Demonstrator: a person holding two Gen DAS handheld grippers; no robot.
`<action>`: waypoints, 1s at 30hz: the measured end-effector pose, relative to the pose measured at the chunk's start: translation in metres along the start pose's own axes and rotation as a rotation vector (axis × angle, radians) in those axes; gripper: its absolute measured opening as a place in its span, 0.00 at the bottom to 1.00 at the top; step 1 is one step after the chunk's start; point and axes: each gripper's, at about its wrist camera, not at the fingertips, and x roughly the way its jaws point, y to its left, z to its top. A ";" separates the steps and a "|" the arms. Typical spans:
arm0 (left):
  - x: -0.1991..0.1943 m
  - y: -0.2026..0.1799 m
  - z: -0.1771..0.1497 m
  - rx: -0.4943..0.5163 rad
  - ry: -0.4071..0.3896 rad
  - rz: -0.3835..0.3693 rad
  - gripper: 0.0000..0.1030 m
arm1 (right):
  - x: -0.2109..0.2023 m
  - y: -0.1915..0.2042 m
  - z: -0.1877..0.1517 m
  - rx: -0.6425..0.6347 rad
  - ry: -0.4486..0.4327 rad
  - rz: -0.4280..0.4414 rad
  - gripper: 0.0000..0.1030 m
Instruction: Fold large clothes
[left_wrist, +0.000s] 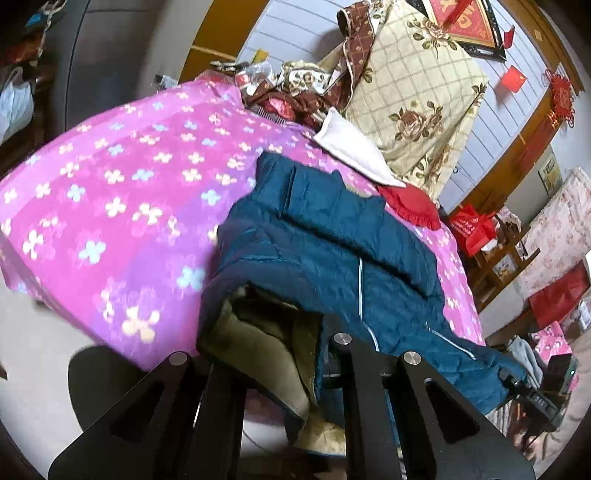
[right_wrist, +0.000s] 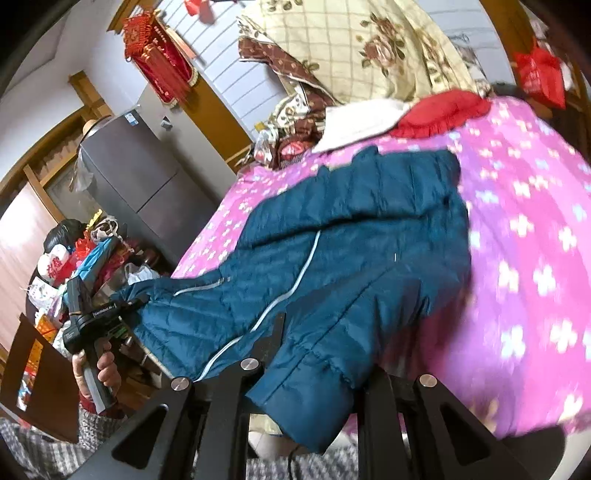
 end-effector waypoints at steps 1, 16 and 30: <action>0.002 -0.003 0.005 0.009 -0.008 0.007 0.08 | 0.000 0.001 0.008 -0.010 -0.012 -0.007 0.14; 0.067 -0.067 0.107 0.124 -0.097 0.099 0.08 | 0.046 -0.018 0.124 0.027 -0.118 -0.104 0.14; 0.165 -0.105 0.198 0.139 -0.035 0.272 0.09 | 0.114 -0.050 0.231 0.072 -0.107 -0.228 0.14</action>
